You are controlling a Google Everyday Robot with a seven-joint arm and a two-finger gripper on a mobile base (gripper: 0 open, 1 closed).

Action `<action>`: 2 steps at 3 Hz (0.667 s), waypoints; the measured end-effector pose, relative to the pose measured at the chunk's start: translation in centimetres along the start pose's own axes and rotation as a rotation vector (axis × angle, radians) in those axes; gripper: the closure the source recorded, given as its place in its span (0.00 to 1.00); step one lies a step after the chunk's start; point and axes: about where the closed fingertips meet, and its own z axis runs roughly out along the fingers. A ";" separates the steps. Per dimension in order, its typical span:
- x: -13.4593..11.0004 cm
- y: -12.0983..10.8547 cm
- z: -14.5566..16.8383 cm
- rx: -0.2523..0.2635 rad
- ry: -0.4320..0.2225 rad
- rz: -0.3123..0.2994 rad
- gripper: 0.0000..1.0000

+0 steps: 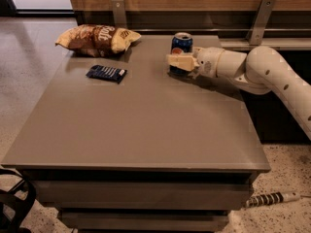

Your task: Place pepsi can upright

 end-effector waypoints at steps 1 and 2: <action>0.0 0.2 0.2 -0.004 0.000 0.000 0.00; 0.0 0.2 0.2 -0.004 0.000 0.000 0.00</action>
Offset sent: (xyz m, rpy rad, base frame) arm 0.0000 0.0025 -0.0002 0.0005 0.0004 0.0035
